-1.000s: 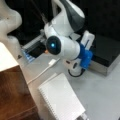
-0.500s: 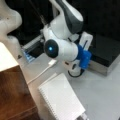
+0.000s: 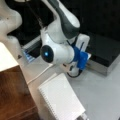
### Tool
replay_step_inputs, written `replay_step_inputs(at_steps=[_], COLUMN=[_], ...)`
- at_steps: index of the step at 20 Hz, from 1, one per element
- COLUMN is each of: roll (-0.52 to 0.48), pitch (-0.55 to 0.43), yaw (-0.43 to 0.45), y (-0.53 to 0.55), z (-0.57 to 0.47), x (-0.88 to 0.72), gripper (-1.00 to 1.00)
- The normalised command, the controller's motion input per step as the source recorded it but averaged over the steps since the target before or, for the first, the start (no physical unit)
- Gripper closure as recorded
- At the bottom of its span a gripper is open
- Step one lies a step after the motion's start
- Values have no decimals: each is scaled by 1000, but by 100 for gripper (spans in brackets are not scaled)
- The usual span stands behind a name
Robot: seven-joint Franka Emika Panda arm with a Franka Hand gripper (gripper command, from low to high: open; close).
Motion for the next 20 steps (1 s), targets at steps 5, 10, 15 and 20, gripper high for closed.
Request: replay_step_inputs(at_steps=[5,10,15,20], roll=[262,272,219,166], pitch=[-88,-115,-114,-131], yaw=[-149,-149,-140,-124], y=[-34,-5,37,29], z=[-82,-101,-139,-158], x=[-128,-83,-61,-44], gripper=[-100,-100,-100,-100])
